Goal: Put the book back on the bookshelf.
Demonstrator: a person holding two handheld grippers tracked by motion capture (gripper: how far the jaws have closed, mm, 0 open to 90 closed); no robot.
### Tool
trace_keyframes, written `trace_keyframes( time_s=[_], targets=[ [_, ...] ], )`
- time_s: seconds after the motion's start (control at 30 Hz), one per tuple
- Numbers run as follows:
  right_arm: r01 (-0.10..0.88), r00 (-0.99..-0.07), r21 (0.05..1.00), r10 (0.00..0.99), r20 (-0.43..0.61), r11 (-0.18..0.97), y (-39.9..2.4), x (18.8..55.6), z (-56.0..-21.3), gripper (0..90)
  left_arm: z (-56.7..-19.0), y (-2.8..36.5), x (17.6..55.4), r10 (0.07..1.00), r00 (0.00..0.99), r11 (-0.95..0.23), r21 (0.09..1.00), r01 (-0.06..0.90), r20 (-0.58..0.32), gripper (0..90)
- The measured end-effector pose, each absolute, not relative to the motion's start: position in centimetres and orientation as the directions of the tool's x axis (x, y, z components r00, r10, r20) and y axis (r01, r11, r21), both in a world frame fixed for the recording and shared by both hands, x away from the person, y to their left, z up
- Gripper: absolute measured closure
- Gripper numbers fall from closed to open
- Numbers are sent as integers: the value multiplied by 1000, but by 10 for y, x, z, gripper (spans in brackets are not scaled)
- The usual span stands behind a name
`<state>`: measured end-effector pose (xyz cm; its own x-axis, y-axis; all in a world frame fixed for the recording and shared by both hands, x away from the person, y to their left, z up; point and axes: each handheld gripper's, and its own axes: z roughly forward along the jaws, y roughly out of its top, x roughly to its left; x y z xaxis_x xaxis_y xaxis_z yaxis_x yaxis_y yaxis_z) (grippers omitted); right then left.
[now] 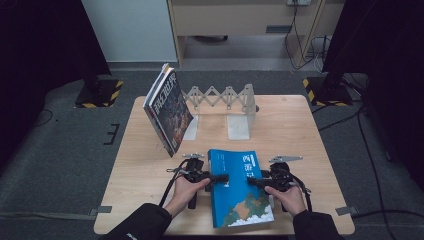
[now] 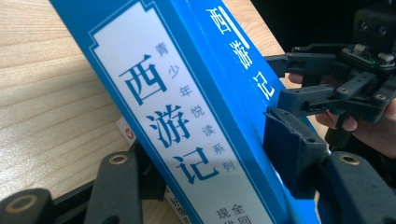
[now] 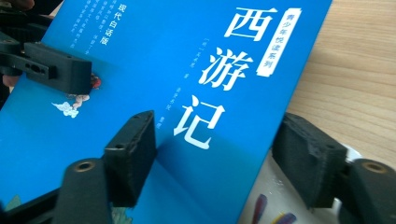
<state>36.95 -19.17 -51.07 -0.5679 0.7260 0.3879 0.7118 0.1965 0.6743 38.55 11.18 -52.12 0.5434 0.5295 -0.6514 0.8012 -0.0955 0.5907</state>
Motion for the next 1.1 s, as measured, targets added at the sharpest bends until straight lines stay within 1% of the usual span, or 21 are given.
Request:
trace_keyframes(
  time_s=[0.27, 0.47, 0.7, 0.87, 1.1],
  targets=[
    [721, -556, 669, 726, 404, 179, -192, 369, -512, 323, -521, 112, 388, 529, 537, -105, 578, 810, -657, 437],
    [704, -576, 682, 720, 387, 197, -190, 370, -511, 327, -525, 105, 389, 531, 536, -110, 574, 812, -656, 410],
    [703, -578, 683, 718, 388, 197, -190, 371, -512, 325, -521, 105, 389, 528, 513, -83, 560, 825, -677, 465],
    [697, -584, 688, 715, 385, 199, -190, 371, -510, 296, -511, 104, 387, 530, 512, -85, 558, 825, -676, 508],
    [685, -594, 704, 705, 388, 190, -192, 370, -507, 272, -498, 105, 388, 517, 517, -92, 556, 826, -683, 545]
  ],
)
